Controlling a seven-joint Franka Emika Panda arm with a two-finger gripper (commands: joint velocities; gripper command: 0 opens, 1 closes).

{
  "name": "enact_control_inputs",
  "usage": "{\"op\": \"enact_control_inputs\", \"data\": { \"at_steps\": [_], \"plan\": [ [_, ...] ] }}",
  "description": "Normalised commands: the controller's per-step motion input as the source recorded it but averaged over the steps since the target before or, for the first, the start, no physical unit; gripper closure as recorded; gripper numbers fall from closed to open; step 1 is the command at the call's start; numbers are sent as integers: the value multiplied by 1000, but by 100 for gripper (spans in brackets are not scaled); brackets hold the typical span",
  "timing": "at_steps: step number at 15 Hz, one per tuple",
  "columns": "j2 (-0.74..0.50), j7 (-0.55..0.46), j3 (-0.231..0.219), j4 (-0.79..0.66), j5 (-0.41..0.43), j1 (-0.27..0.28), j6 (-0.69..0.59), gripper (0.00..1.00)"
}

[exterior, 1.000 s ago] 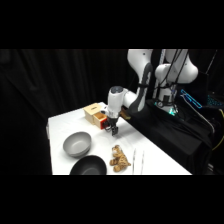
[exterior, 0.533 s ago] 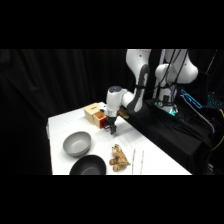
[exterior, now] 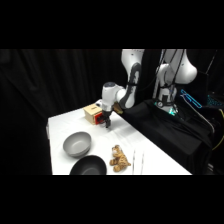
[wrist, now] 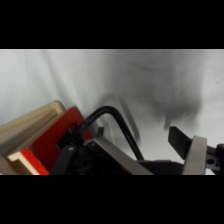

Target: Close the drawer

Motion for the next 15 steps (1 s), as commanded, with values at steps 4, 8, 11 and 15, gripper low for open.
{"op": "enact_control_inputs", "data": {
  "at_steps": [4,8,11,15],
  "plan": [
    [24,-371,248,254,194,-362,-45,0],
    [-24,-392,299,230,214,-336,-206,0],
    [-290,-427,268,84,236,-258,-470,0],
    [-405,-231,-73,2,69,63,-462,0]
  ]
}}
